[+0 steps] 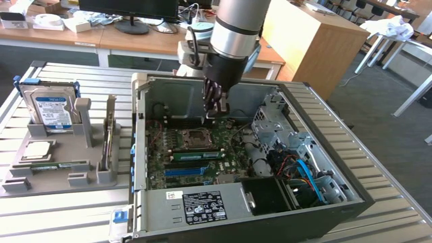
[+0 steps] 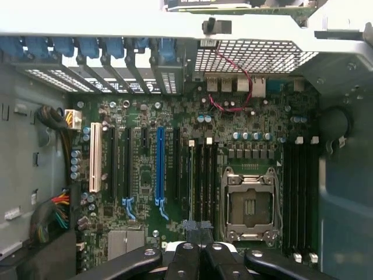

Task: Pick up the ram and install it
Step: 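Press down the ram until it locks into place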

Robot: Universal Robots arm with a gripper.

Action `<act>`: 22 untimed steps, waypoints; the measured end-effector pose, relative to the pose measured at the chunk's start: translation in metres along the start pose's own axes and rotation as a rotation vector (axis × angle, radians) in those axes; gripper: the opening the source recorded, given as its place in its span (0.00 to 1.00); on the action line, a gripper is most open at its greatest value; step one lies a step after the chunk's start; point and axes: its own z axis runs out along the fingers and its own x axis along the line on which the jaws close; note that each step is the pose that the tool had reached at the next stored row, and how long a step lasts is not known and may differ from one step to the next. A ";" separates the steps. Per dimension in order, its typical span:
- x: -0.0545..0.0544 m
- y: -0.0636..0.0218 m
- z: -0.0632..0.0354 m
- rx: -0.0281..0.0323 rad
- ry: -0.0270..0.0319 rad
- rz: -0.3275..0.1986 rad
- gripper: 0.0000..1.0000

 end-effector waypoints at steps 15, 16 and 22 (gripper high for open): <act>0.000 -0.0124 -0.0005 -0.0033 0.0000 0.000 0.10; 0.000 -0.0124 -0.0005 -0.0032 0.0001 0.000 0.10; 0.000 -0.0124 -0.0005 -0.0033 0.0001 0.000 0.10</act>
